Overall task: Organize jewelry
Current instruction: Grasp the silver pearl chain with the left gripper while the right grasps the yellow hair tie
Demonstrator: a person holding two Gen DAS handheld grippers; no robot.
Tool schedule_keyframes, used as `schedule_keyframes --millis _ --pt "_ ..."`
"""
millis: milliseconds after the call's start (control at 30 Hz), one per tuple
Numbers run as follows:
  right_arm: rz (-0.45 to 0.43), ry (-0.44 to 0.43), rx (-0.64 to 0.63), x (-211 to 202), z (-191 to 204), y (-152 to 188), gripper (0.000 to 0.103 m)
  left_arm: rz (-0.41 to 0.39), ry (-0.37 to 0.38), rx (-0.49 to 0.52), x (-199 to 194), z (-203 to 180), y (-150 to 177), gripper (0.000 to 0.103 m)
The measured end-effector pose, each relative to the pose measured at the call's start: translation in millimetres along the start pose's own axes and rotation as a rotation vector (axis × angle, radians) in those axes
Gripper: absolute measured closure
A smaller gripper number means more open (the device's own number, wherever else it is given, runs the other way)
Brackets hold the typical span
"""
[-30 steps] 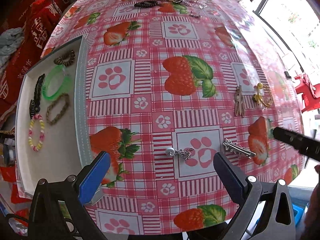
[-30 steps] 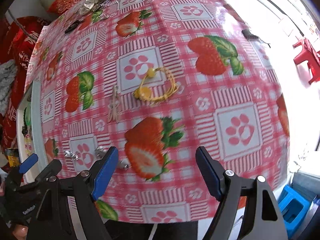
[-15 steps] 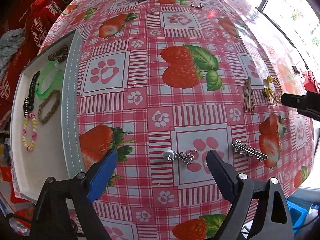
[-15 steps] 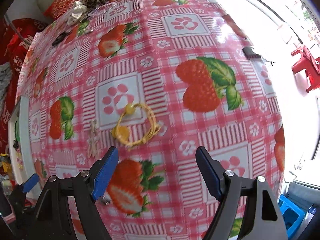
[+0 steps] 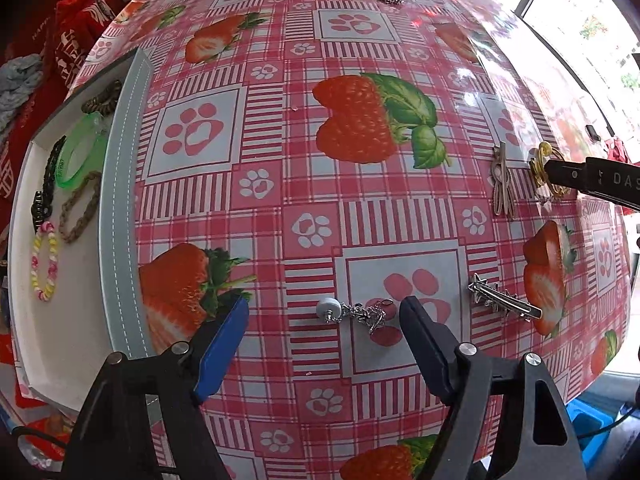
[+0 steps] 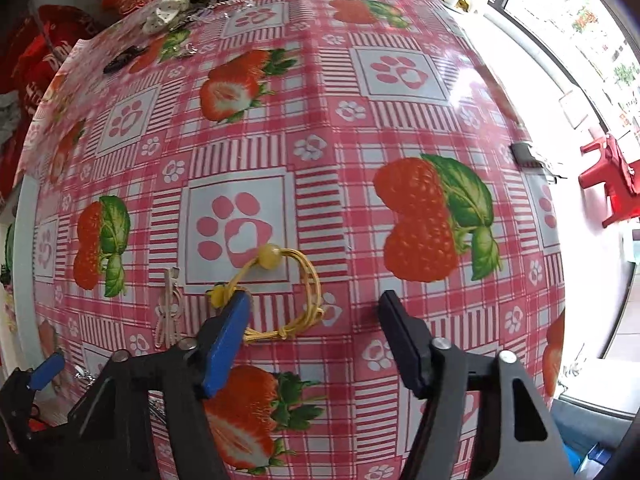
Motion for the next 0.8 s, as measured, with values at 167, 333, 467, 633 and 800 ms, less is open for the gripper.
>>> schedule_keyframes --millis 167,333,467,633,800 --pt "-0.016 -0.011 -0.02 -3.4 6.4 -0.7 0.066 -0.007 0.0 0.005 1.1 0.4 3.8 0.029" --pt "-0.024 -0.029 -0.032 -3.9 23.2 -2.4 0.094 -0.016 0.007 0.023 -7.2 0.1 3.5 0.048" --pt "-0.025 -0.048 -0.026 -2.4 22.7 0.1 0.096 -0.014 0.046 0.015 -11.4 -1.0 2.3 0.061" --pt "-0.033 -0.082 -0.02 -10.3 23.8 7.1 0.096 -0.02 0.092 0.002 -20.1 0.6 0.4 0.061" --pt "-0.04 -0.111 -0.012 -18.2 28.3 11.1 0.096 -0.029 0.121 0.001 -31.2 0.9 -2.4 0.061"
Point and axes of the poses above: each gripper's, at about its wrist camera, not at the fingertips, and x roughly the way its jaws point, z to its left, y to its underside, the point moved 6 cm from there along x, roughly the way its jaws point, and after that the axes turned 7 degrees about -x, right-handed, at the moved point
